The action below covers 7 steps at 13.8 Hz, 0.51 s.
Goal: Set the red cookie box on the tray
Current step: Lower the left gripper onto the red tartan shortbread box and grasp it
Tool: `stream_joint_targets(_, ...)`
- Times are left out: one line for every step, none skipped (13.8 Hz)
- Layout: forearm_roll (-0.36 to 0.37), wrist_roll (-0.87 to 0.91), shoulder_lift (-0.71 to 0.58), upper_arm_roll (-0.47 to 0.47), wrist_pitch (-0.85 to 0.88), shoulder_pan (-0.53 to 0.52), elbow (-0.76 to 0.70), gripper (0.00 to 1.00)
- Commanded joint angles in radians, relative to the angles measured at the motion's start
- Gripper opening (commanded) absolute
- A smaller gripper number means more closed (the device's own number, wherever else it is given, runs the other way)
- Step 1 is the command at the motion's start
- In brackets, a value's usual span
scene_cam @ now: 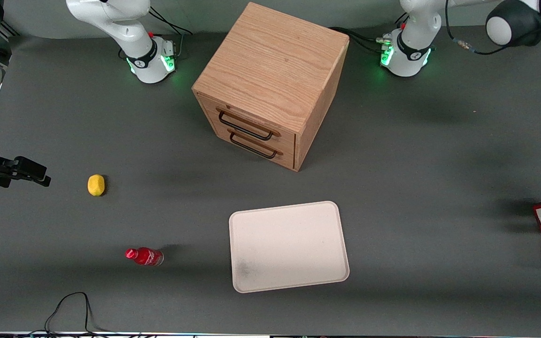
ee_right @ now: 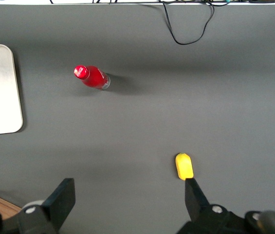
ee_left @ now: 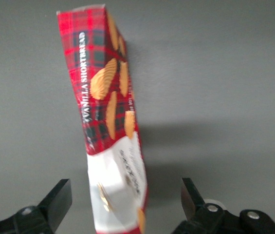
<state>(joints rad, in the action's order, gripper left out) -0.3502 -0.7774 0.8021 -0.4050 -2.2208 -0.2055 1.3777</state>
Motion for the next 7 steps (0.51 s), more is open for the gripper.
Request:
stream_joint_targets(-0.027, -0.042, 0.043, -0.012, -0.025, -0.003, -0.042, 1.00)
stream_joint_targets(-0.032, -0.040, 0.063, -0.012, -0.042, -0.003, -0.042, 1.00)
stream_joint_targets(-0.047, -0.042, 0.081, -0.011, -0.063, -0.002, -0.040, 0.97)
stream_joint_targets(-0.058, -0.042, 0.087, -0.009, -0.078, 0.001, -0.040, 0.77)
stream_joint_targets(-0.056, -0.042, 0.097, -0.011, -0.094, 0.012, -0.042, 0.42)
stream_joint_targets(-0.053, -0.040, 0.101, -0.011, -0.111, 0.017, -0.040, 0.00)
stream_joint_targets(-0.050, -0.037, 0.107, -0.011, -0.129, 0.031, -0.040, 0.00)
